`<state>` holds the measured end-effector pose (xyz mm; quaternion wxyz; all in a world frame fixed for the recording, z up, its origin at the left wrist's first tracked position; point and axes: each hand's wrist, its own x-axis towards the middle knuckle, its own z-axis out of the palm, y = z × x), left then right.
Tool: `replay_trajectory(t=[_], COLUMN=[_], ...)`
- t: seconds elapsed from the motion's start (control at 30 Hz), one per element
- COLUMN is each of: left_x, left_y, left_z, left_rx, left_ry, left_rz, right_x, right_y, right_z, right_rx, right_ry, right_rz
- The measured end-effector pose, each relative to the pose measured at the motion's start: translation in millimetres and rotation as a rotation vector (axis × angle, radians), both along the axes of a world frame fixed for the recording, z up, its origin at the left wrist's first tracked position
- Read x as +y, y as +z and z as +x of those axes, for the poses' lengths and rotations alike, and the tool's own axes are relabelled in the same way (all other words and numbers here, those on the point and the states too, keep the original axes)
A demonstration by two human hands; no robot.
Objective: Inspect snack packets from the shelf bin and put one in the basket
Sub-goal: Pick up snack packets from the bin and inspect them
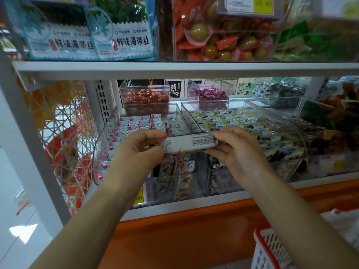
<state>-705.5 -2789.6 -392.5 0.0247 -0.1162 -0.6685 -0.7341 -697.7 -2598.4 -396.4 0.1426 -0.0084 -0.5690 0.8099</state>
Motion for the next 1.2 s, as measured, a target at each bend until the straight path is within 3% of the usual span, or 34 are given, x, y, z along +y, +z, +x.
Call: replay_trajectory(t=[0.1,0.27,0.47,0.7,0.83,0.97,1.2], left_x=[1.1,2.0,-2.0,-3.9,-2.8,-0.1,-3.6], left_y=[-1.8,0.0,-1.2,-0.8,-1.0,-2.2,-0.9], left_z=[-0.2,-0.3,-3.1,-1.2,-0.4,-2.1,-7.2], left_rx=[0.012,-0.097,-0.068,0.137,0.162,0.096,-0.007], left_ry=[0.013,0.023,0.056,0.058,0.071,0.102,0.181], left_rz=[-0.067,0.088,0.098,-0.209,-0.242,-0.135,0.035], right_x=[0.2,0.0,0.1,1.7,2.0,4.6,6.1], right_y=[0.6,1.0,2.8,4.0,0.0,-3.3,0.2], right_z=[0.9,1.7,1.8,0.6,-0.8,-1.7,-1.1], right_rx=[-0.015,0.002,-0.058,-0.105,-0.044,-0.033,-0.058], right_ry=[-0.003,0.017,0.063,0.022,0.005,0.048,0.235], right_rz=[0.014,0.045,0.039,0.025,0.111,0.172,-0.033])
